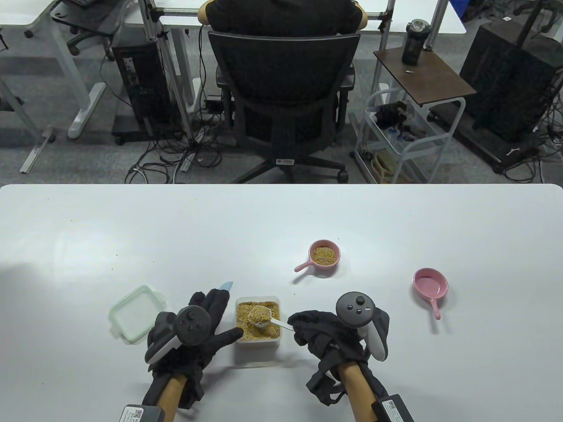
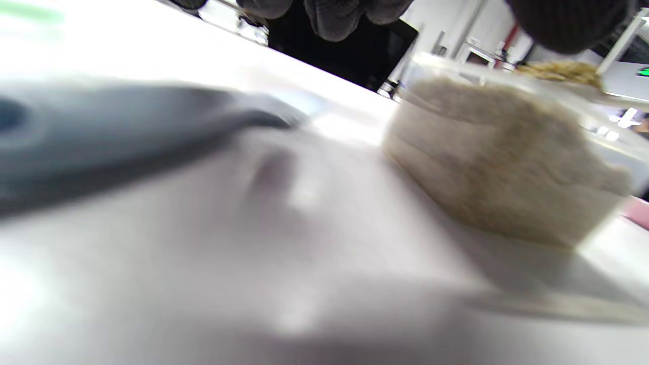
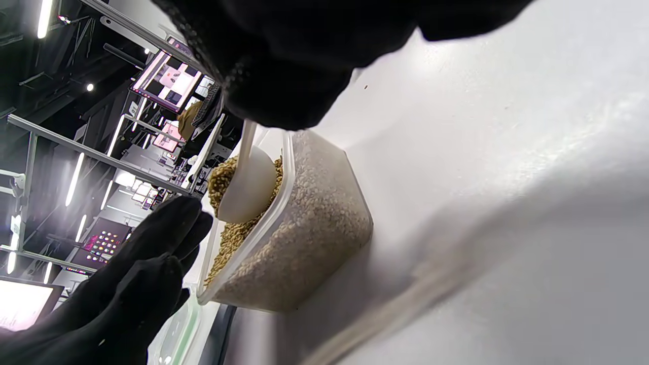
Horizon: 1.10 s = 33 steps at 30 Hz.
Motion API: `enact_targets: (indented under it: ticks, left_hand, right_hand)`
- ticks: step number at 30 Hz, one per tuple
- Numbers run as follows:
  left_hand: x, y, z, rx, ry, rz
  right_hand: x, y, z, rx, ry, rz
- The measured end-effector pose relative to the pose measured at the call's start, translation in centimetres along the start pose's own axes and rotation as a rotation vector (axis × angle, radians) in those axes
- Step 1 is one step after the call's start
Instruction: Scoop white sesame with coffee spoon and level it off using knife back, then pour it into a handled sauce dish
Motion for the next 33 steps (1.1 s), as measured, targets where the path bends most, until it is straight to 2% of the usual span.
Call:
enact_targets:
  ticks: [2,5,9,12,14,18,23,29,33]
  left_hand:
    - [0.9,0.3,0.8,-0.066,-0.068,0.095]
    - [1.8,0.5,1.4,-0.092,-0.16,0.208]
    - [1.9,0.1,0.9,0.003,-0.219,0.332]
    - [1.3,-0.4,0.0,0.071,-0.393,0.392]
    - [0.8,-0.6,-0.5,0.081,-0.462,0.399]
    - [0.3,-0.9,-0.8,0.102,-0.475,0.385]
    - [0.4,-0.8,-1.0,0.124,-0.393,0.356]
    - [0.1,-0.5,-0.3,0.059,-0.39,0.33]
    - [-0.8,0.9,1.8,-0.097,-0.271,0.254]
  right_hand:
    - [0.0,0.0,0.0,0.0,0.001,-0.004]
    - [0.1,0.0,-0.1,0.001,0.008,-0.007]
    - [0.1,0.0,-0.1,-0.001,0.008,-0.009]
    - [0.2,0.0,-0.2,0.003,0.016,-0.007]
    - [0.2,0.1,-0.2,0.008,0.024,-0.006]
    - [0.2,0.1,-0.3,0.008,0.019,-0.007]
    - [0.1,0.1,-0.1,0.011,0.022,-0.012]
    - [0.0,0.2,-0.2,0.015,0.027,-0.022]
    - [0.0,0.3,-0.3,0.02,0.017,-0.026]
Point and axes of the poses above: the tracker on the back of each hand, its own x axis roughly to the little-finger side, its own y axis roughly from the fingertips to the wrist, z = x × y, the point moved 1 cm from there along -y, roughly from the wrist to the fingertips, and after that the axes turned 8 degrees about z, right-handed, at the moved point
